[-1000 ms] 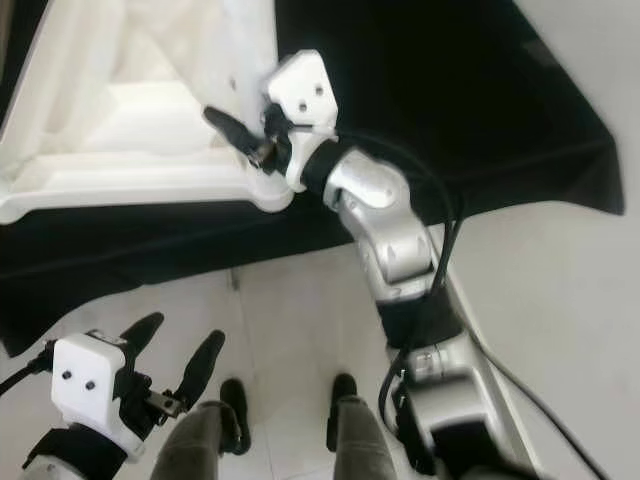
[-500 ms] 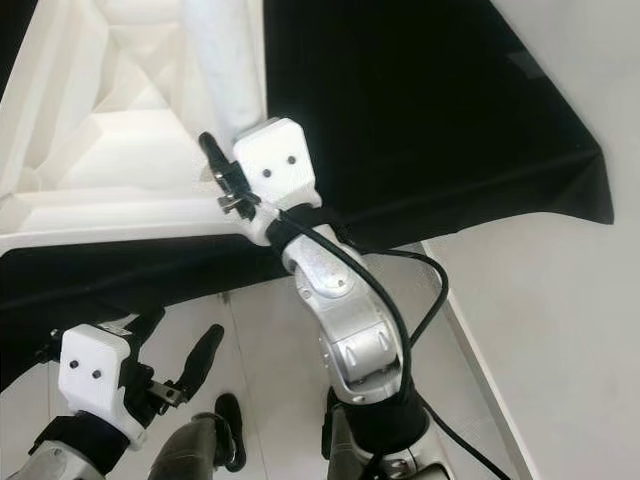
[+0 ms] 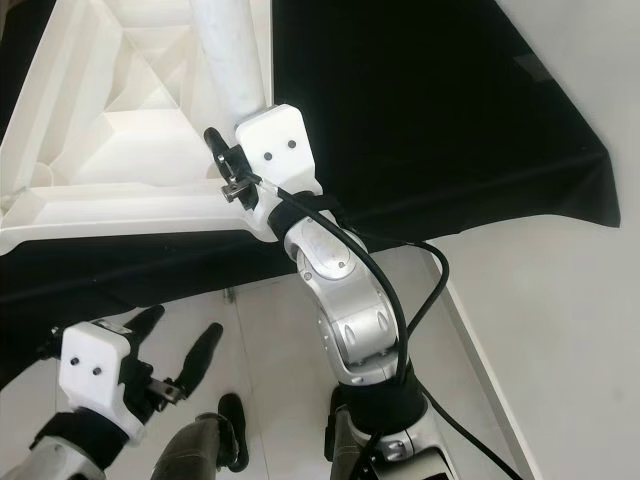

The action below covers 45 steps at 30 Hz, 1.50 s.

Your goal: Building children table

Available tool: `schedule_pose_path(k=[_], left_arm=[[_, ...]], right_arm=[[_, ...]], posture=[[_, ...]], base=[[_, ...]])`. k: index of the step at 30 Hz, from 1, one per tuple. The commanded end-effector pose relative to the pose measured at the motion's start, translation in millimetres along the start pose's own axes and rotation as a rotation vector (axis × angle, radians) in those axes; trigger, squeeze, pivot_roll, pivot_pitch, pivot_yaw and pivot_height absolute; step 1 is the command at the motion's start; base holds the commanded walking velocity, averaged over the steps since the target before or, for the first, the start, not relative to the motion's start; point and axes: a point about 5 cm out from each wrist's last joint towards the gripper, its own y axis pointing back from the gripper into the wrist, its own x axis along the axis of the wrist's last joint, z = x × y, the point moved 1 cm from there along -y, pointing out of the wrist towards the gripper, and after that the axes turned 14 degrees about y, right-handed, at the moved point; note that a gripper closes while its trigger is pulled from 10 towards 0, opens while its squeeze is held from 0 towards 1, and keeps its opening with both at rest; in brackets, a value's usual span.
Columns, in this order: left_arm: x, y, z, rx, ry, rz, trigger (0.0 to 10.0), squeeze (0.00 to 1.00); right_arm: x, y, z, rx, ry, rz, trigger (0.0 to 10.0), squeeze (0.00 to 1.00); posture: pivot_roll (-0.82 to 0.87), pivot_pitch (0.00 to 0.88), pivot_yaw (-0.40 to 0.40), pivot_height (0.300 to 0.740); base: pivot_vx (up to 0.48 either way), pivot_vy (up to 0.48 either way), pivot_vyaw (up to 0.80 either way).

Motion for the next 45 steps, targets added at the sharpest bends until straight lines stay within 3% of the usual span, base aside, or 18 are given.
schedule_pose_path(k=[1,3,4,5,6,12,13,14,16,22,24,28,31,35,36,37,42,45], left_arm=[[2,0.5,-8.2,0.043,-0.038,0.007,10.0,0.0],[11,-5.0,-12.7,0.05,-0.064,0.044,10.0,0.0],[46,-24.2,-18.9,0.014,-0.116,0.175,10.0,0.0],[46,-24.2,-18.9,0.014,-0.116,0.175,10.0,0.0],[61,-31.7,-20.1,-0.005,-0.128,0.23,10.0,0.0],[76,-38.4,-19.3,-0.033,-0.135,0.282,10.0,0.0],[100,-50.9,-9.4,-0.138,-0.141,0.349,10.0,0.0],[100,-50.9,-9.4,-0.138,-0.141,0.349,10.0,0.0],[138,-66.6,11.0,-0.325,-0.126,0.449,10.0,0.0],[168,-84.0,24.0,-0.451,-0.053,0.506,10.0,0.0],[182,-101.0,25.5,-0.491,0.007,0.5,10.0,0.0],[193,-118.1,25.5,-0.513,0.043,0.477,10.0,0.0],[193,-151.9,18.7,-0.455,0.122,0.35,10.0,0.0],[192,-157.4,18.9,-0.461,0.149,0.313,10.0,0.0],[190,-161.6,21.9,-0.499,0.189,0.275,10.0,0.0],[182,-171.0,32.8,-0.605,0.262,0.14,10.0,0.0],[181,-174.6,38.6,-0.642,0.29,0.09,10.0,0.0],[184,-175.7,43.4,-0.677,0.256,0.059,10.0,0.0]], right_arm=[[-82,14.1,-6.8,0.028,-0.049,-0.407,10.0,0.0],[-82,12.3,-6.7,0.033,-0.051,-0.406,10.0,0.0],[-83,5.5,-6.9,0.056,-0.054,-0.402,10.0,0.0],[-83,5.5,-6.9,0.056,-0.054,-0.402,10.0,0.0],[-84,1.9,-7.0,0.067,-0.057,-0.399,10.0,0.0],[-84,-1.2,-6.4,0.073,-0.057,-0.395,10.0,0.0],[-83,-5.2,-4.4,0.068,-0.055,-0.387,10.0,0.0],[-83,-5.2,-4.4,0.068,-0.055,-0.387,10.0,0.0],[-82,-8.8,-2.7,0.059,-0.056,-0.377,10.0,0.0],[-81,-8.6,-6.5,0.059,-0.07,-0.369,10.0,0.0],[-80,-8.7,-12.4,0.069,-0.087,-0.359,10.0,0.0],[-77,-9.2,-18.4,0.084,-0.101,-0.344,10.0,0.0],[-73,-9.2,-23.5,0.093,-0.116,-0.327,10.0,0.0],[-73,-9.3,-23.8,0.093,-0.119,-0.324,10.0,0.0],[-73,-9.7,-23.9,0.091,-0.12,-0.322,10.0,0.0],[-72,-10.5,-24.0,0.088,-0.121,-0.317,10.0,0.0],[-70,-11.1,-24.5,0.085,-0.121,-0.31,10.0,0.0],[-69,-11.5,-24.8,0.083,-0.123,-0.304,10.0,0.0]], posture=[[0.02,0.421,0.015,0.74],[0.02,0.419,0.015,0.74],[0.01,0.406,0.015,0.74],[0.01,0.406,0.015,0.74],[0.01,0.401,0.016,0.74],[0.01,0.398,0.016,0.74],[0.02,0.381,0.019,0.74],[0.02,0.381,0.019,0.74],[0.02,0.368,0.024,0.74],[0.02,0.357,0.033,0.74],[0.02,0.352,0.037,0.74],[0.02,0.346,0.047,0.74],[0.02,0.344,0.056,0.74],[0.02,0.344,0.056,0.74],[0.02,0.342,0.061,0.74],[0.02,0.341,0.069,0.74],[0.02,0.34,0.07,0.74],[0.02,0.339,0.073,0.74]], base=[[0.0,0.0,0.0],[0.0,0.0,0.0],[0.0,0.0,0.0],[0.0,0.0,0.0],[0.0,0.0,0.0],[0.0,0.0,0.0],[0.0,0.0,0.0],[0.0,0.0,0.0],[0.0,0.0,0.0],[0.0,0.0,0.0],[0.0,0.0,0.0],[0.0,0.0,0.0],[0.0,0.0,0.0],[0.0,0.0,0.0],[0.0,0.0,0.0],[0.0,0.0,0.0],[0.0,0.0,0.0],[0.0,0.0,0.0]])
